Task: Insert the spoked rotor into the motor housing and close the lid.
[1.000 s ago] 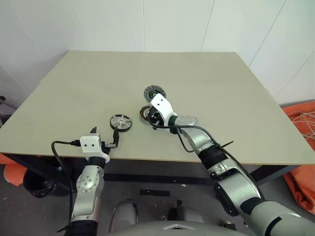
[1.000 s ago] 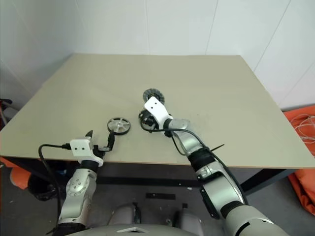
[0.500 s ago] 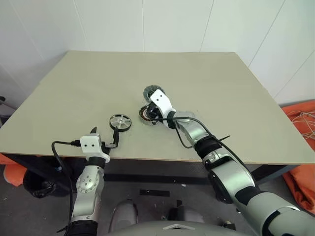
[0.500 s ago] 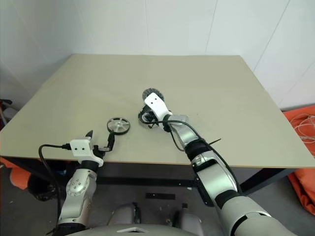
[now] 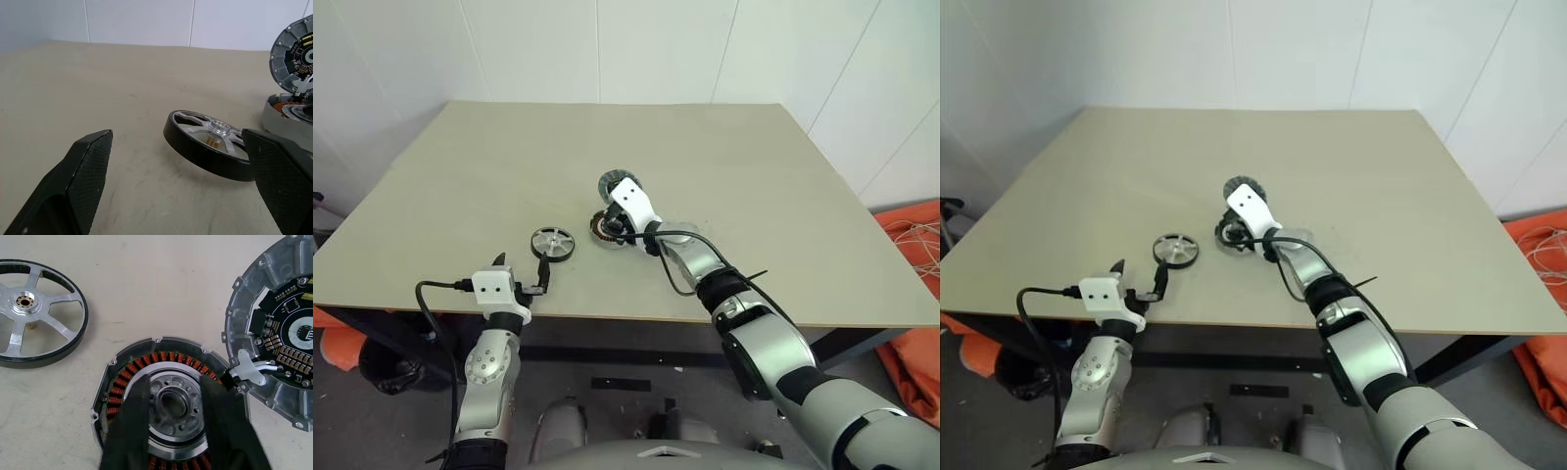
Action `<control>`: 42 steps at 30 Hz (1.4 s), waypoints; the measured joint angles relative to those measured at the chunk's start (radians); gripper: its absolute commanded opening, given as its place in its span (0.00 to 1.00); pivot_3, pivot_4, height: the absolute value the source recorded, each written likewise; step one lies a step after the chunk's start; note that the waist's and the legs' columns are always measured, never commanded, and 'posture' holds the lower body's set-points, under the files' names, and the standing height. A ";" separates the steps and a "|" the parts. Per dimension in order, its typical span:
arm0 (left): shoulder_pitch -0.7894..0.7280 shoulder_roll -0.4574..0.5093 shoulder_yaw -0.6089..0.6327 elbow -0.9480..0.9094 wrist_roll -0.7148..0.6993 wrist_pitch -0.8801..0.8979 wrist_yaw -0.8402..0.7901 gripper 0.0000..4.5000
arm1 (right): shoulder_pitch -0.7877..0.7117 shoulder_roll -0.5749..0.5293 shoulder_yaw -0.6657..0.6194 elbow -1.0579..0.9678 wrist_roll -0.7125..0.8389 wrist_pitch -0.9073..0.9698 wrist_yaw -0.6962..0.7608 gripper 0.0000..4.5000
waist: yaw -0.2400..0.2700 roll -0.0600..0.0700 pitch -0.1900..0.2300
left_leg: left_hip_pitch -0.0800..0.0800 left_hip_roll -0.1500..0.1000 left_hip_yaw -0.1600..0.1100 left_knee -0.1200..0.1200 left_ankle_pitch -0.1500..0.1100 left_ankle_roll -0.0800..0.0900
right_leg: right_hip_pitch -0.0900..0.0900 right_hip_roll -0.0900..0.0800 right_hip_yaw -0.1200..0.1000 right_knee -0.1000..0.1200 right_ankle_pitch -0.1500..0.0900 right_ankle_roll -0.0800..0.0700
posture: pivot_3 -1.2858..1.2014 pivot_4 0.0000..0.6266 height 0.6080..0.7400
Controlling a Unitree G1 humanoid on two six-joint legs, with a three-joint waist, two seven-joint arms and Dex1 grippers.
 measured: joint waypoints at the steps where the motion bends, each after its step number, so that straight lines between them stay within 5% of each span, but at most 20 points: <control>1: 0.000 0.000 0.000 0.000 0.000 0.000 0.000 1.00 | -0.001 0.000 0.000 0.000 0.000 -0.001 -0.001 0.66 | 0.000 0.000 0.000 | 0.000 0.000 0.000 0.000 0.000 0.000 | 0.000 0.000 0.000 0.000 0.000 0.000 | 0.52 0.00 1.00; 2: 0.000 0.000 0.000 0.000 0.000 0.000 0.000 1.00 | -0.002 0.000 -0.002 0.000 0.000 -0.001 -0.001 0.72 | 0.000 0.000 0.000 | 0.000 0.000 0.000 0.000 0.000 0.000 | 0.000 0.000 0.000 0.000 0.000 0.000 | 0.52 0.00 1.00; 7: 0.000 0.000 -0.001 0.000 0.000 0.000 0.000 1.00 | -0.002 0.002 -0.019 -0.001 0.002 0.000 0.000 0.72 | 0.000 0.000 0.000 | 0.000 0.000 0.000 0.000 0.000 0.000 | 0.000 0.000 0.000 0.000 0.000 0.000 | 0.52 0.00 1.00; 10: 0.000 0.000 -0.002 0.000 0.000 0.000 0.000 1.00 | 0.002 0.001 -0.039 -0.049 0.015 0.016 0.017 0.59 | 0.000 0.000 0.000 | 0.000 0.000 0.000 0.000 0.000 0.000 | 0.000 0.000 0.000 0.000 0.000 0.000 | 0.52 0.00 1.00; 18: 0.000 0.000 -0.002 0.000 -0.001 0.000 0.000 1.00 | 0.066 -0.006 -0.040 -0.238 0.029 0.103 0.055 0.01 | 0.001 0.000 0.000 | 0.000 0.000 0.000 0.000 0.000 0.000 | 0.000 0.000 0.000 0.000 0.000 0.000 | 0.52 0.00 1.00; 42: -0.003 0.000 -0.005 0.000 -0.001 0.001 0.000 1.00 | -0.008 0.015 -0.008 -0.086 -0.036 0.163 -0.020 0.01 | 0.000 0.000 0.000 | 0.000 0.000 0.000 0.000 0.000 0.000 | 0.000 0.000 0.000 0.000 0.000 0.000 | 0.52 0.00 1.00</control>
